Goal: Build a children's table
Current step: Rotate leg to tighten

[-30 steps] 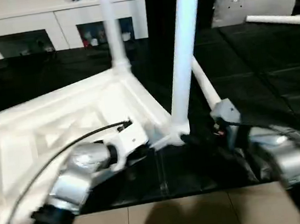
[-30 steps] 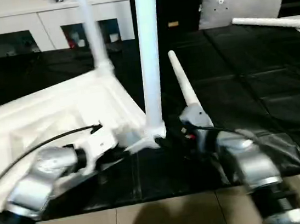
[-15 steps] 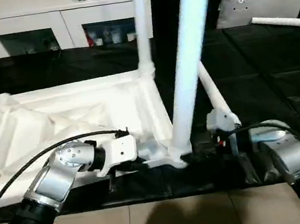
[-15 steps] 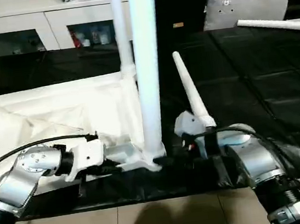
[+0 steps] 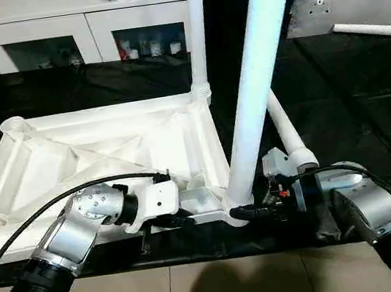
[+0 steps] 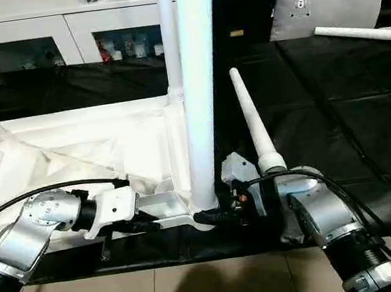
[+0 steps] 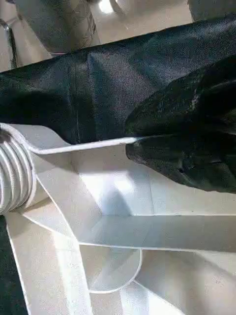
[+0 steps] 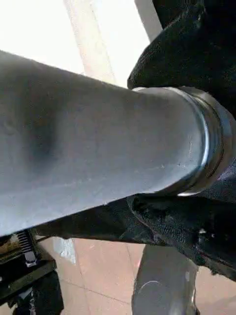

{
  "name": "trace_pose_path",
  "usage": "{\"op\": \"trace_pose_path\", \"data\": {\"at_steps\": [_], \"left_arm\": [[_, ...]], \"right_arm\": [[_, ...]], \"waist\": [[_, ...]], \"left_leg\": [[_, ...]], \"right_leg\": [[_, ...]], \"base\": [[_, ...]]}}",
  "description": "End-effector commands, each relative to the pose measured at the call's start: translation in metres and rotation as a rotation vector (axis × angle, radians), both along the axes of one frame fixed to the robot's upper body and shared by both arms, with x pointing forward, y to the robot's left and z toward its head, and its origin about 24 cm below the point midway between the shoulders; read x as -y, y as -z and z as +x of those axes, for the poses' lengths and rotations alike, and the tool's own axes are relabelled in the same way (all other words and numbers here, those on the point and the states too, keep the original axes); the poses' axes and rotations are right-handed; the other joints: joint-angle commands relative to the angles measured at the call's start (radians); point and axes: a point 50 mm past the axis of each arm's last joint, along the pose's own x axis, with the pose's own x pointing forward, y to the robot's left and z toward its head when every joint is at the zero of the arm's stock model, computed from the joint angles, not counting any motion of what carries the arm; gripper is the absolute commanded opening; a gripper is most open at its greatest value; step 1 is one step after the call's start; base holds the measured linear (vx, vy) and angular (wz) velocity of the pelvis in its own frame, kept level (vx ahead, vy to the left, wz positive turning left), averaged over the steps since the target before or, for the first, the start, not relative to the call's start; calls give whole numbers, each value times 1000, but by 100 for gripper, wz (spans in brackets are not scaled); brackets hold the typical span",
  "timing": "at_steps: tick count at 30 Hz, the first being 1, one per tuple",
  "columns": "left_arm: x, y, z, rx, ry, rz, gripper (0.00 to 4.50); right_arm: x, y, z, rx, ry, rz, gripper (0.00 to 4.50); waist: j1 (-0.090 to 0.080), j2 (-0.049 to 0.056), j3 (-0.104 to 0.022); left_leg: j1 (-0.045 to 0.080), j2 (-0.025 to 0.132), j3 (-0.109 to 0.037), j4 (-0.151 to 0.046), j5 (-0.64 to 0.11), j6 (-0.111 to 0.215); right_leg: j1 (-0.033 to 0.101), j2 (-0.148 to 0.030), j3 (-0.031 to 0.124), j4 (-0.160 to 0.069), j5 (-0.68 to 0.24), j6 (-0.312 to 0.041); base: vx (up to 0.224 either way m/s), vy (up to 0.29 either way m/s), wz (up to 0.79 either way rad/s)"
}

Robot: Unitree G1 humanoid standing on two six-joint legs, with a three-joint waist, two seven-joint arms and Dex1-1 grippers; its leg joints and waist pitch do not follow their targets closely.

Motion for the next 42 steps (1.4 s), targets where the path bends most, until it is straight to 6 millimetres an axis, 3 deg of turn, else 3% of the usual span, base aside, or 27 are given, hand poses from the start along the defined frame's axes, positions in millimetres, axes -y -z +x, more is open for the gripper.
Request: {"op": "trace_pose_path", "data": {"at_steps": [1,4,7,8,9,10,11,12,13,14,16,17,19,20,23,24,26,28,30,31,32,34,36,37,38,39,42], "left_arm": [[6,19,-14,-99,81,70,0],[6,20,-14,-104,44,51,0],[11,21,-11,-97,-157,-30,0],[11,21,-11,-97,-157,-30,0],[14,21,-11,-98,-201,-44,0],[16,22,-11,-97,-232,-49,0],[21,24,-10,-97,-300,-60,0],[26,25,-10,-101,-336,-75,0],[28,25,-10,-103,-347,-80,0],[30,26,-10,-105,-357,-85,0],[35,26,-10,-104,-386,-102,0],[42,26,-8,-102,-424,-127,0],[49,25,-8,-99,-444,-153,0],[51,24,-8,-96,-448,-155,0],[52,24,-8,-91,-448,-151,0],[52,24,-7,-79,-452,-138,0],[49,25,-6,-68,-452,-123,0],[41,27,-3,-43,-453,-83,0],[37,28,-1,-30,-446,-65,0],[34,28,0,-14,-422,-44,0],[34,28,0,-14,-422,-44,0],[29,26,0,-6,-374,-20,0],[29,26,0,-6,-371,-19,0],[25,25,0,-6,-330,2,0],[25,25,0,-6,-330,2,0],[21,23,-1,-8,-256,12,0],[17,21,-4,-17,-158,33,0]], "right_arm": [[-1,1,-4,-22,-24,12,277],[-5,2,-6,-27,-10,38,274],[-25,10,2,-13,162,40,272],[-25,10,2,-13,162,40,272],[-33,13,5,-7,215,27,272],[-41,14,9,-9,257,41,272],[-58,15,15,-22,347,77,271],[-69,15,20,-24,402,93,271],[-72,15,22,-24,419,96,270],[-75,14,23,-24,434,99,270],[-82,14,29,-11,500,92,270],[-86,16,37,-13,599,65,270],[-87,16,38,-9,610,81,270],[-86,15,37,-4,602,96,326],[-83,13,37,4,593,117,343],[-80,13,36,11,593,117,350],[-75,13,35,27,585,116,375],[-60,15,30,55,566,108,386],[-51,15,28,67,550,103,402],[-37,15,23,88,516,95,425],[-37,15,23,88,516,95,429],[-19,13,20,95,480,82,435],[-18,13,20,95,478,81,443],[-6,8,17,99,433,74,443],[-6,8,17,99,433,74,443],[6,2,14,101,354,57,443],[14,-4,14,107,290,24,443]], "waist": [[-1,-9,-56],[-1,-10,-56],[-11,-11,-49],[-14,-11,-43],[-16,-8,-42],[-23,-11,-36],[-31,-11,-37],[-46,-11,-28],[-57,-10,-27],[-65,-12,-31],[-69,-11,-31],[-74,-12,-29],[-80,-11,-32],[-77,-10,-34],[-75,-9,-37],[-73,-4,-38],[-63,-7,-41],[-54,-4,-46],[-47,-6,-48],[-35,-5,-49],[-26,-7,-52],[-23,-5,-53],[-21,-7,-52],[-21,-2,-50],[-22,-5,-51],[-21,-1,-50],[-22,-1,-49]], "left_leg": [[15,56,-13,-62,-164,50],[15,56,-13,-62,-163,50],[14,57,-14,-70,-195,27],[14,53,-14,-74,-227,20],[23,53,-18,-77,-292,-2],[23,51,-21,-81,-335,-18],[20,52,-24,-82,-349,-30],[14,47,-33,-91,-388,-46],[21,43,-40,-91,-446,-64],[28,43,-43,-87,-463,-63],[25,44,-44,-89,-471,-56],[28,44,-43,-88,-485,-53],[35,43,-42,-86,-499,-51],[37,45,-39,-85,-491,-43],[26,48,-38,-92,-465,-35],[27,48,-37,-91,-456,-36],[31,50,-26,-87,-418,-28],[25,50,-23,-86,-365,-16],[30,50,-18,-81,-342,-6],[25,49,-17,-79,-304,8],[24,50,-15,-76,-270,19],[16,48,-16,-75,-231,29],[16,49,-16,-75,-228,34],[16,48,-17,-76,-240,31],[16,50,-18,-76,-239,31],[16,49,-19,-77,-244,33],[19,51,-19,-77,-261,36]], "right_leg": [[35,-76,34,-51,-98,-247],[34,-76,34,-52,-103,-246],[32,-78,35,-54,-151,-243],[28,-76,34,-63,-209,-234],[27,-80,36,-71,-323,-207],[24,-81,37,-80,-411,-181],[25,-83,38,-76,-432,-177],[26,-84,33,-85,-529,-143],[20,-88,25,-97,-646,-102],[17,-91,25,-104,-658,-88],[18,-91,20,-104,-645,-84],[11,-91,18,-106,-646,-86],[6,-89,17,-111,-621,-93],[5,-87,21,-111,-585,-99],[13,-85,23,-100,-493,-121],[12,-84,24,-98,-465,-128],[10,-80,30,-91,-355,-160],[20,-79,30,-82,-280,-175],[17,-78,32,-82,-245,-181],[27,-79,31,-79,-219,-183],[27,-80,31,-75,-179,-186],[36,-80,29,-69,-138,-195],[36,-80,27,-71,-141,-196],[38,-80,25,-73,-175,-199],[39,-81,26,-73,-182,-199],[39,-80,24,-73,-188,-201],[38,-79,23,-75,-197,-206]], "base": [[0,0,0],[0,0,0],[0,0,0],[0,0,0],[0,0,0],[0,0,0],[0,0,0],[-63,3,-18],[-51,10,-20],[-51,10,-20],[0,0,0],[0,0,0],[0,0,0],[0,0,0],[0,0,0],[0,0,0],[0,0,0],[0,0,0],[0,0,0],[0,0,0],[0,0,0],[0,0,0],[0,0,0],[0,0,0],[0,0,0],[0,0,0],[0,0,0]]}}
